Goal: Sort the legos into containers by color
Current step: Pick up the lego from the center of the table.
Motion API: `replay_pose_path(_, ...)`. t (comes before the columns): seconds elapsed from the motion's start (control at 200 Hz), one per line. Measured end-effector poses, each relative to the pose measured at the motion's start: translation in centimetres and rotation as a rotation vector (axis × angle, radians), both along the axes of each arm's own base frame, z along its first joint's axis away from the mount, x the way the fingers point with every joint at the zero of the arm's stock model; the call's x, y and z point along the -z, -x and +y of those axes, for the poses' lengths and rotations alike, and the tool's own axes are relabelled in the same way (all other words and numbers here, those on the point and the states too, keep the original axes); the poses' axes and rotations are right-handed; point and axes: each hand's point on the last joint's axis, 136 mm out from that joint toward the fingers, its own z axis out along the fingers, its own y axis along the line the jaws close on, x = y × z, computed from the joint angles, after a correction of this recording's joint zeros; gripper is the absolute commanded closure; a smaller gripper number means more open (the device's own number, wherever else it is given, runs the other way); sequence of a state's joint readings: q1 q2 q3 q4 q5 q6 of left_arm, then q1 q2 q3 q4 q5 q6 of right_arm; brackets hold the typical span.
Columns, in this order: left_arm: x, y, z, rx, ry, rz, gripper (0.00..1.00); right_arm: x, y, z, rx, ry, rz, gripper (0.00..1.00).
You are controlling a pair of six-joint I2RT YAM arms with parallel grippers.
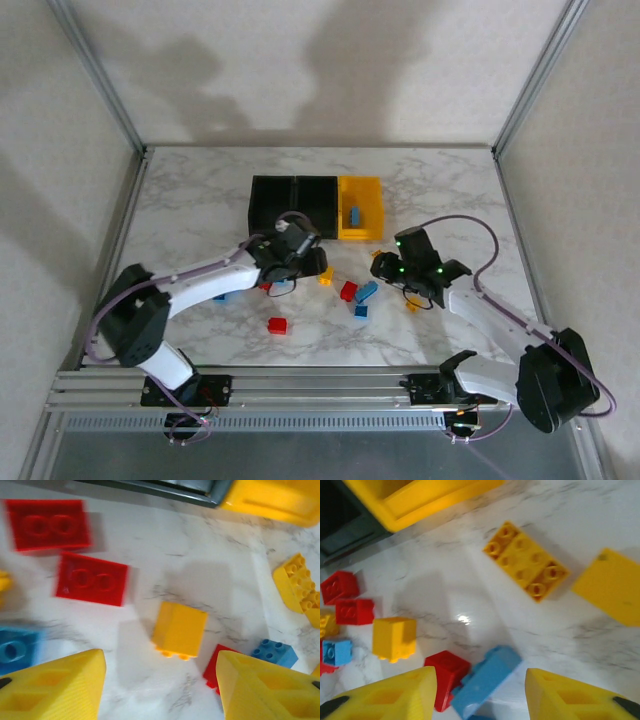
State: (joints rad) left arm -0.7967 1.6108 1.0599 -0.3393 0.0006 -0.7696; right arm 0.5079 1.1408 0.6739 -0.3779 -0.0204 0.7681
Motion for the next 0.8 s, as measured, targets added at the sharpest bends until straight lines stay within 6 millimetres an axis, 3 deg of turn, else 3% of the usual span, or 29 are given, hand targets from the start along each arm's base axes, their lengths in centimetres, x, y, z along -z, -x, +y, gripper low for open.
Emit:
replay_pose_path(0.1,1.4,0.1,-2.3,0.050,-0.035,0.016,0.39,0.2,0.4,-1.8,0.050,-0.001,0.005,0.50)
replay_pose_path(0.25,3.4,0.4,-3.0,0.073,-0.094,0.048,0.38,0.5,0.9,-3.2,0.088,-0.002,0.013,0.50)
replay_pose_path(0.526,4.9,-0.2,-3.1,0.071,-0.168,0.049,0.39,1.7,1.6,-3.7,0.096,0.006,0.041,0.50)
replay_pose_path(0.801,6.0,-1.0,-3.9,0.084,-0.210,0.051,0.52,1.9,1.8,-3.4,0.083,-0.011,0.049,0.51)
